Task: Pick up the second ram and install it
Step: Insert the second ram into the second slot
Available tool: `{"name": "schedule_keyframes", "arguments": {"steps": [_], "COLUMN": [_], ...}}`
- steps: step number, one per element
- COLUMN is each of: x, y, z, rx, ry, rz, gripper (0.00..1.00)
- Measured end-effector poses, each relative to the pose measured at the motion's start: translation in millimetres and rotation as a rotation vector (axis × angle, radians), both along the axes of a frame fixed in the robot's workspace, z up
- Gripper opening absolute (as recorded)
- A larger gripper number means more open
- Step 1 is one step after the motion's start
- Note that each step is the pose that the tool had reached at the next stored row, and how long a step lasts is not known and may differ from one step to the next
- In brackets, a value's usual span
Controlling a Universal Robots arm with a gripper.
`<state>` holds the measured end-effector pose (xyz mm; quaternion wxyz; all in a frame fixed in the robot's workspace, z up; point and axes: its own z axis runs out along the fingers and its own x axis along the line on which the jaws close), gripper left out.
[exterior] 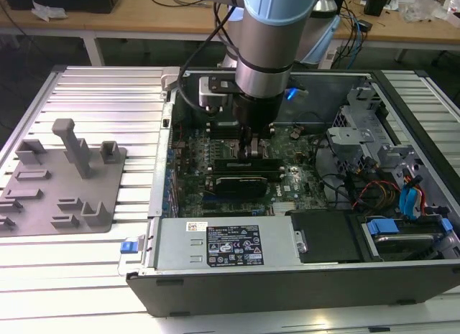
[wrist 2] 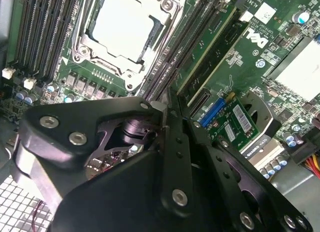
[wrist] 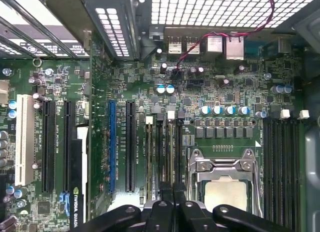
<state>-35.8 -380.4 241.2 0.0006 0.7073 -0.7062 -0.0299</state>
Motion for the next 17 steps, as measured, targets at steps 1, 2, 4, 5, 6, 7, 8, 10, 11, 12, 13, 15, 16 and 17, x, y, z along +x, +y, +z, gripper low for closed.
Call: {"name": "schedule_keyframes", "arguments": {"steps": [1, 2, 4, 5, 6, 7, 8, 10, 11, 12, 13, 15, 16, 17], "x": [-0.3, -0.5, -0.7, -0.7, -0.7, -0.7, -0.7, -0.6, -0.6, -0.6, -0.6, -0.6, -0.6, -0.6], "y": [0.0, 0.0, 0.0, 0.0, 0.0, 0.0, 0.0, 0.0, 0.0, 0.0, 0.0, 0.0, 0.0, 0.0], "z": [-0.1, -0.1, -0.6, -0.6, -0.8, -2.8, -2.8, -3.4, -3.4, -3.4, -3.6, -4.3, -4.3, -4.3], "rx": [-0.0001, -0.0002, 0.0001, 0.0000, 0.0001, 0.0001, 0.0000, 0.0004, 0.0004, 0.0004, 0.0005, 0.0006, 0.0004, 0.0004], "ry": [0.0000, 0.0001, -0.0001, 0.0000, -0.0001, 0.0000, 0.0000, -0.0001, 0.0000, 0.0000, -0.0001, -0.0001, 0.0000, 0.0000], "rz": [0.000, 0.000, 0.000, 0.000, 0.000, 0.000, 0.000, 0.000, 0.000, 0.000, 0.000, 0.000, 0.000, 0.000], "gripper": [0.09, 0.09, 0.09, 0.09, 0.09, 0.09, 0.09, 0.09, 0.09, 0.09, 0.09, 0.09, 0.09, 0.09]}}
